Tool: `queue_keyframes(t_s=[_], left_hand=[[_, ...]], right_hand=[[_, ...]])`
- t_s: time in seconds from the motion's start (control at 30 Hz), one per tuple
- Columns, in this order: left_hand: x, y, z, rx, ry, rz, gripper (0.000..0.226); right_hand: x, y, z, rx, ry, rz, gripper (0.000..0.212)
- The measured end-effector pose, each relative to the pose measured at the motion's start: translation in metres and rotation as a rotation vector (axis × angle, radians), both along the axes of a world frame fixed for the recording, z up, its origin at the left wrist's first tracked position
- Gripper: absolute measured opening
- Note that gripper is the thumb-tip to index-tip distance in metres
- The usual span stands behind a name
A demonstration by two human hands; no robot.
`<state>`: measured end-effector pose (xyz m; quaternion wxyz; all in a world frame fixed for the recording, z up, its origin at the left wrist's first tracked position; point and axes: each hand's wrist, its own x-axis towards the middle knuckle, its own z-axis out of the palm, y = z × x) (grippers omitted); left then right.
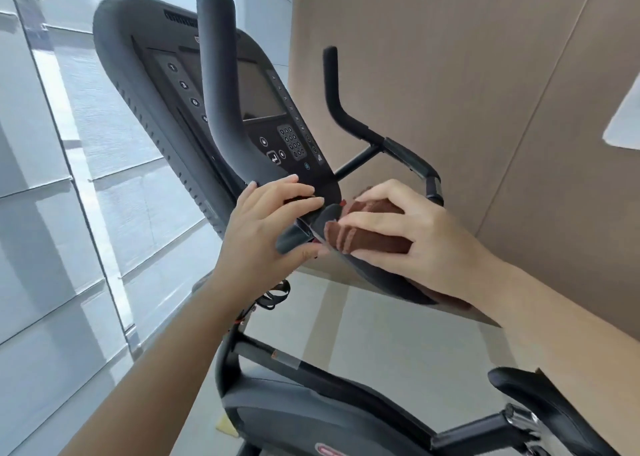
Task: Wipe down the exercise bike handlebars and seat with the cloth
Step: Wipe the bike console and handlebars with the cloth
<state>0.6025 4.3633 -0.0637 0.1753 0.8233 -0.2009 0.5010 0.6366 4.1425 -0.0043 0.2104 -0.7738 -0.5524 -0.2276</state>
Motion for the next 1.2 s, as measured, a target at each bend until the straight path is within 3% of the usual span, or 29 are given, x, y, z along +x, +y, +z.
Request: queue_keyframes(t_s=[0.13, 0.27, 0.4, 0.57, 0.87, 1.07, 1.2], left_hand=[[0.007, 0.003, -0.002, 0.073, -0.059, 0.013, 0.042], [0.007, 0.002, -0.002, 0.051, -0.071, 0.008, 0.037], [0.007, -0.003, -0.002, 0.017, -0.059, 0.004, 0.037], [0.008, -0.004, -0.003, -0.015, -0.054, 0.004, 0.030], [-0.001, -0.007, 0.006, 0.013, -0.006, 0.042, 0.051], [-0.007, -0.015, 0.014, 0.067, -0.009, 0.126, 0.070], [-0.021, -0.017, 0.001, 0.070, 0.026, 0.191, 0.077]], right_hand=[[-0.005, 0.011, 0.002, -0.073, -0.120, -0.067, 0.031], [-0.015, -0.026, -0.008, -0.170, -0.104, -0.084, 0.031], [-0.019, -0.023, -0.006, -0.145, -0.072, -0.072, 0.033], [-0.015, 0.014, -0.001, -0.127, -0.215, -0.083, 0.029], [-0.021, -0.054, -0.023, -0.201, -0.118, -0.024, 0.026], [-0.018, -0.016, -0.011, -0.141, -0.214, 0.005, 0.027], [-0.010, -0.044, -0.024, -0.134, -0.215, 0.085, 0.026]])
